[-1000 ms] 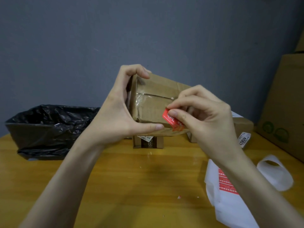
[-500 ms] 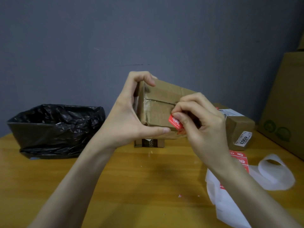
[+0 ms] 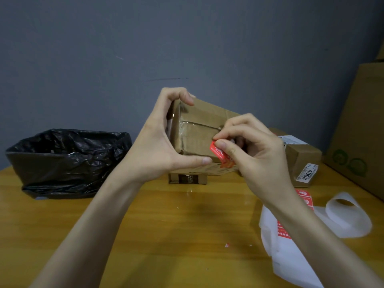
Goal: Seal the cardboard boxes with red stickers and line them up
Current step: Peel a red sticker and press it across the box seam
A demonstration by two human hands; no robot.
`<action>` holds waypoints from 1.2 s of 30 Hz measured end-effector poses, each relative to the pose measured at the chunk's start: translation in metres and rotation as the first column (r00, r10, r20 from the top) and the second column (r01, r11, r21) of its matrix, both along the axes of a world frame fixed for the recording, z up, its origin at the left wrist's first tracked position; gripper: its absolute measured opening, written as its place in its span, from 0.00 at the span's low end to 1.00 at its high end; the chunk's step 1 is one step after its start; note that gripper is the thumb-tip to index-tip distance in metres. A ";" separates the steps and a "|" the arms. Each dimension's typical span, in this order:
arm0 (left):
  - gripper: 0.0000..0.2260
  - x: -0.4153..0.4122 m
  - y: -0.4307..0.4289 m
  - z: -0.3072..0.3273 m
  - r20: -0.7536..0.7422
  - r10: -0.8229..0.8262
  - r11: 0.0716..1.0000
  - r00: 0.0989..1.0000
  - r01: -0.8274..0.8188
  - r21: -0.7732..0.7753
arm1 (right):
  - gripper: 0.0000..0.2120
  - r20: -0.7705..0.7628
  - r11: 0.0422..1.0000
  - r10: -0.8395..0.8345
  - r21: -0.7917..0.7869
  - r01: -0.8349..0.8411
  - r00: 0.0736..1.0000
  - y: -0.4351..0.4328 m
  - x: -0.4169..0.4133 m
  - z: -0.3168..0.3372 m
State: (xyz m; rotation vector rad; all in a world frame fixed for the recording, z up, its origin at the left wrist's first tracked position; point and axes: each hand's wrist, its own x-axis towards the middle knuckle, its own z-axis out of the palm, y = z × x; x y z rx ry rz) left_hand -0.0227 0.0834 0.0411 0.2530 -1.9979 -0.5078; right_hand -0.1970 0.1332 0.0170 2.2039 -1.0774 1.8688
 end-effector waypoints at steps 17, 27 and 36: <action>0.32 -0.002 -0.004 -0.004 0.011 -0.018 0.999 1.000 0.017 0.049 | 0.02 -0.002 0.995 0.071 0.074 -0.071 0.997 -0.004 -0.004 -0.002; 0.31 -0.003 -0.004 -0.005 0.024 -0.021 0.997 0.999 0.019 0.076 | 0.04 -0.188 0.990 -0.133 0.027 0.140 0.973 -0.002 0.000 0.000; 0.32 0.003 -0.012 -0.008 0.020 -0.064 0.989 0.998 0.060 0.132 | 0.03 -0.238 0.998 -0.002 0.057 0.016 0.971 -0.002 -0.003 0.000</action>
